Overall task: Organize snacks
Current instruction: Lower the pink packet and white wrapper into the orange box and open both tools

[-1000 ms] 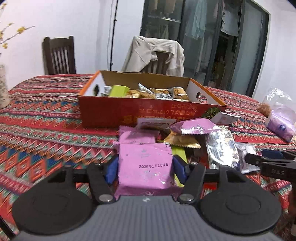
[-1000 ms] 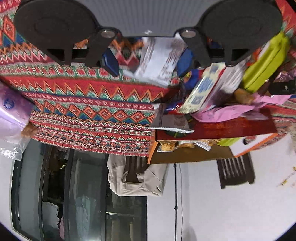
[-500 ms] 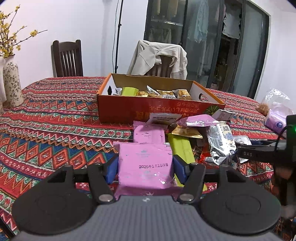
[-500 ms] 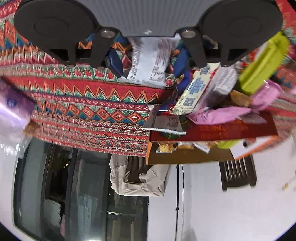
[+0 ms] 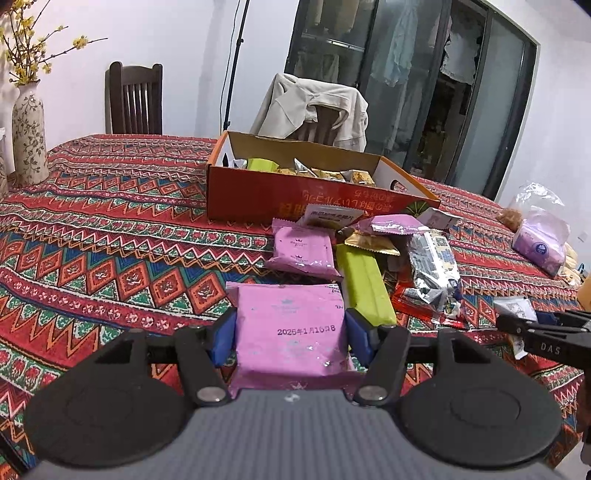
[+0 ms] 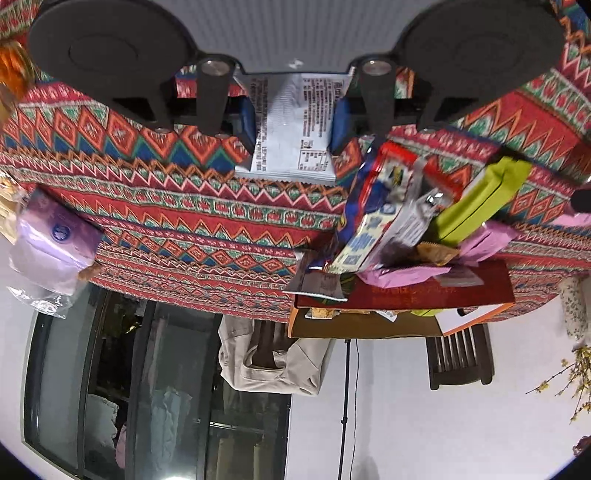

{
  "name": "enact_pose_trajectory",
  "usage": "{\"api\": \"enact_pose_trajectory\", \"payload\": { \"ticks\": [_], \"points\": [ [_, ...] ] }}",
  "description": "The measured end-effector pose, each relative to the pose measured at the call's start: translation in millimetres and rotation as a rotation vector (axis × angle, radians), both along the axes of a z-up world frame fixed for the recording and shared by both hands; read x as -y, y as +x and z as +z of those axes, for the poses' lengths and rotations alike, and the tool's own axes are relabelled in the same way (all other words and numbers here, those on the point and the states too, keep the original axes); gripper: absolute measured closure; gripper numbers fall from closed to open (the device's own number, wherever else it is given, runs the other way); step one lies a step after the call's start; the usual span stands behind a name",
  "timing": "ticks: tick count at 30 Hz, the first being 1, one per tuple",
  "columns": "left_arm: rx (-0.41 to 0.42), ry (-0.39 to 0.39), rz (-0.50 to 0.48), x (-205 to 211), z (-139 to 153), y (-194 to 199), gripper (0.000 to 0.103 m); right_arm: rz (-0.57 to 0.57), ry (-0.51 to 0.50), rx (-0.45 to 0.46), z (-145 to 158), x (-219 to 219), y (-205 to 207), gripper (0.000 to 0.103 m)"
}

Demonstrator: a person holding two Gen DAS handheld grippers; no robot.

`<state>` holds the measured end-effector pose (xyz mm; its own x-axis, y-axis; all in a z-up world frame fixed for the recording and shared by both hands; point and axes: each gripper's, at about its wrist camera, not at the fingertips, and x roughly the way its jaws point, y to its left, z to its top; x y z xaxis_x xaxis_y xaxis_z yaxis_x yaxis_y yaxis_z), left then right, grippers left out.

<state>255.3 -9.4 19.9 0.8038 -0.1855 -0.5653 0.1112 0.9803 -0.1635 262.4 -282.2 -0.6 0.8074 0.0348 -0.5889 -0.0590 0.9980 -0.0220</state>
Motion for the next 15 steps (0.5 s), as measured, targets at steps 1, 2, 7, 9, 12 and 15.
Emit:
{"api": "enact_pose_trajectory", "payload": {
  "ticks": [1,2,7,9,12,15],
  "points": [
    [0.002,-0.005,-0.003,-0.9,1.1,0.3,0.041,0.005,0.005,0.0,0.6,-1.8,-0.3,0.063],
    [0.006,-0.009,-0.006,-1.7,3.2,1.8,0.041,0.015,0.015,0.004,2.9,-3.8,-0.7,0.063],
    [0.101,-0.062,-0.071,-9.6,42.1,38.1,0.041,0.116,0.122,0.058,31.1,-12.3,6.6,0.063],
    [0.137,-0.05,-0.084,-8.6,60.7,67.4,0.04,0.184,0.153,0.104,49.8,-20.8,20.7,0.063],
    [0.132,-0.054,-0.093,-3.4,78.9,124.3,0.04,0.255,0.139,0.193,81.2,-41.5,53.3,0.063],
    [0.079,-0.054,-0.068,7.2,78.1,187.6,0.04,0.297,0.124,0.243,104.1,-65.3,102.6,0.063]
  ]
}}
